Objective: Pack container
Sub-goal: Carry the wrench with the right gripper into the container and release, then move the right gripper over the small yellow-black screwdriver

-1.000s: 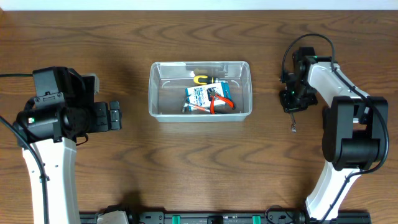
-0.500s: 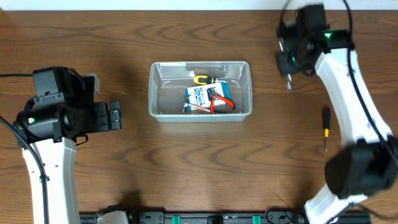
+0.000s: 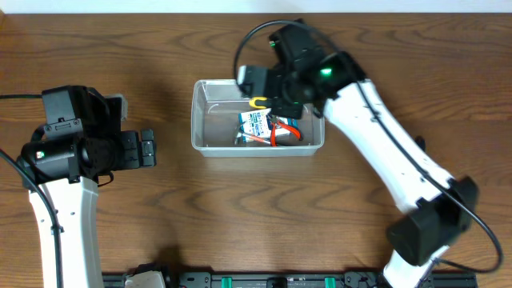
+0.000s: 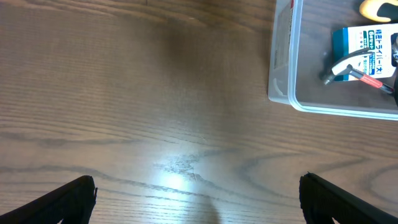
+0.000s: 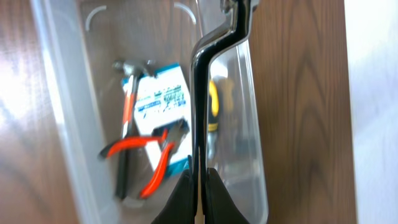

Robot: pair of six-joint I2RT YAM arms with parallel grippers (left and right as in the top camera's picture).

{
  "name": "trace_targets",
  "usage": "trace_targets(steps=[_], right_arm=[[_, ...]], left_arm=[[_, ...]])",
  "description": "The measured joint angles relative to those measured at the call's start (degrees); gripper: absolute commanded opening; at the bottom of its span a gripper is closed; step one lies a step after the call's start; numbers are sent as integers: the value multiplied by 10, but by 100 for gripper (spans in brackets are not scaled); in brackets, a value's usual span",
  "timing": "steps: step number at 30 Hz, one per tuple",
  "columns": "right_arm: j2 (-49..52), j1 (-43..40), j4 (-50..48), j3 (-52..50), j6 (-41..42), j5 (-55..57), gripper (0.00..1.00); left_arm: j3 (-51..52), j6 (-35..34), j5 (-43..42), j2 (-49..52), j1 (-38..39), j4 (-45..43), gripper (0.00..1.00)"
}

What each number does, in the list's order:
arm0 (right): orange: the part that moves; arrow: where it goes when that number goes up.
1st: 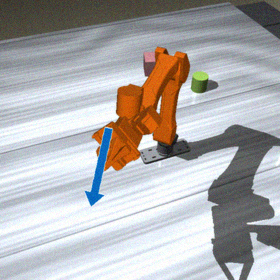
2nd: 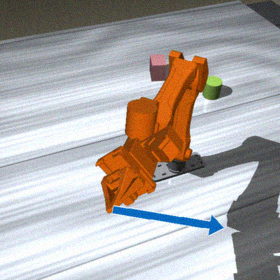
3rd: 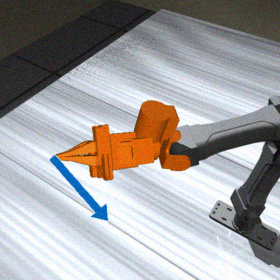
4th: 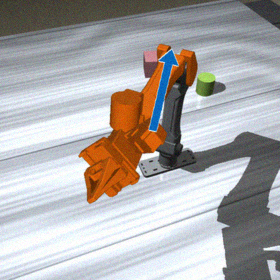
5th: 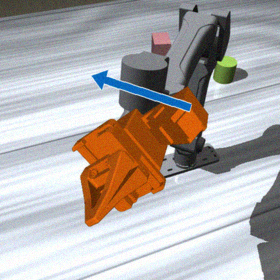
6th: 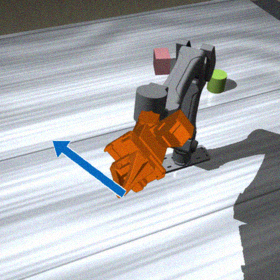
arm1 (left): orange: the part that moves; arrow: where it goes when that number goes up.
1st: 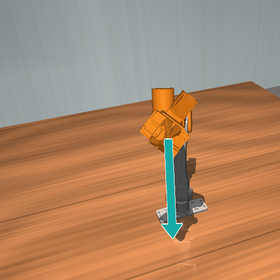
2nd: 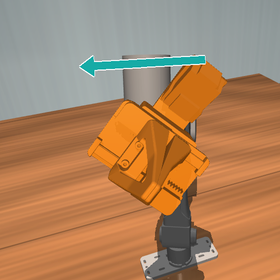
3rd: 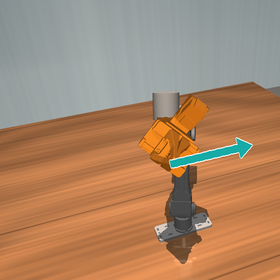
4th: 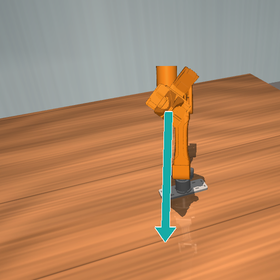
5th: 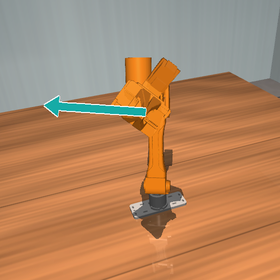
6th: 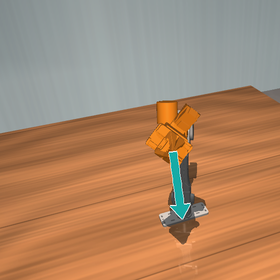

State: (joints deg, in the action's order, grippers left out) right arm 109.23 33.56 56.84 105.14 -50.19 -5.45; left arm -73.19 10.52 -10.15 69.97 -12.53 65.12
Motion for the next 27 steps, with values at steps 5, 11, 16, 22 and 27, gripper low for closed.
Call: trace_targets(steps=[5, 11, 16, 22, 27], right_arm=[[63, 20, -24, 0, -23, -19, 1], [141, 50, -15, -1, -26, -29, 1], [169, 62, -14, -3, -28, -29, 2], [169, 61, -19, -3, -15, -17, 44], [169, 60, -20, -3, 4, 21, 66]], left_arm=[[0, 0, 0, 0, 0, 0, 98], [0, 0, 0, 0, 0, 0, 98], [0, 0, 0, 0, 0, 0, 98], [0, 0, 0, 0, 0, 0, 98], [0, 0, 0, 0, 0, 0, 98]])
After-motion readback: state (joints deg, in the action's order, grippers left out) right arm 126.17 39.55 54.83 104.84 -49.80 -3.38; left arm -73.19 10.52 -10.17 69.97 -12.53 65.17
